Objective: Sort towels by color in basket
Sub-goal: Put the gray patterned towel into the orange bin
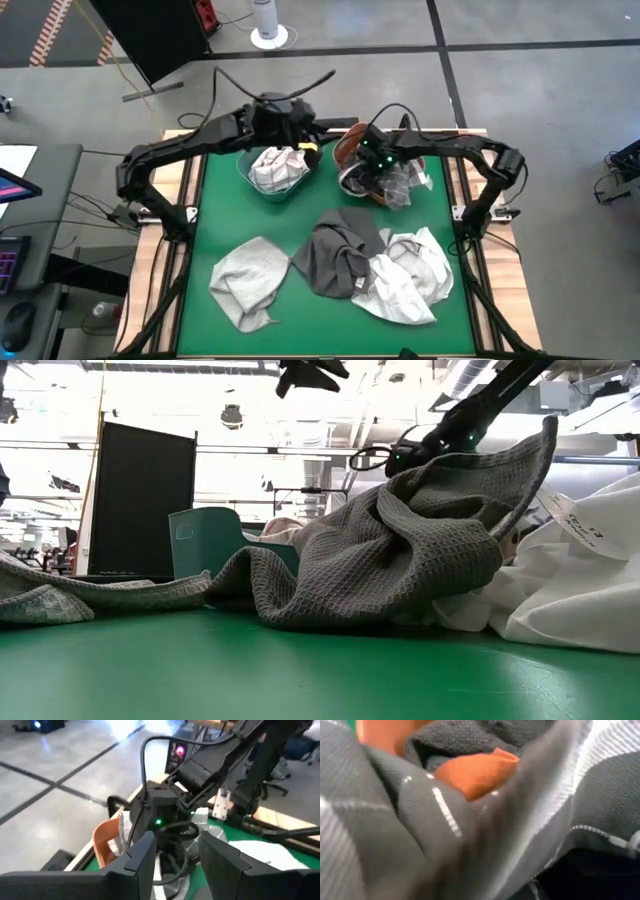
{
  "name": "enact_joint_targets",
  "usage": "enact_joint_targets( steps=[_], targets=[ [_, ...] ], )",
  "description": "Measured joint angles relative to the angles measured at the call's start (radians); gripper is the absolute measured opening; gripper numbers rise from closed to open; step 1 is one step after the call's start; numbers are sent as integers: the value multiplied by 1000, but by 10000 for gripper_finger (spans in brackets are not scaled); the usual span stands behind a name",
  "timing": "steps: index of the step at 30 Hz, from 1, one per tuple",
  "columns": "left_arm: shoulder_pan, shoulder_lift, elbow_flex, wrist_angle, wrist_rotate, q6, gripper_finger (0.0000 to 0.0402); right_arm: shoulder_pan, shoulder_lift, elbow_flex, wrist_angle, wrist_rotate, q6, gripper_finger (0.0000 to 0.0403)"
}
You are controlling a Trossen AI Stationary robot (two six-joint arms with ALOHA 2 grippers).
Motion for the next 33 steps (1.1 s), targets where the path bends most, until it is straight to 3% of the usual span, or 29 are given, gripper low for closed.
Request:
enact_joint_targets(
  steps=[5,16,22,27,33],
  targets=[
    [0,-8,0,-61,-4,-3,139,-5,-49,32,-68,-1,8,240],
    [-1,-7,0,-65,3,11,139,-29,-297,192,-229,-5,10,239],
    [0,-18,0,-73,27,10,139,150,-373,168,-171,-76,-21,239],
    [3,-48,0,-80,30,17,139,268,-335,101,-96,-80,125,239],
    [24,-114,0,-75,-5,37,139,386,-215,82,-54,86,209,239]
  ],
)
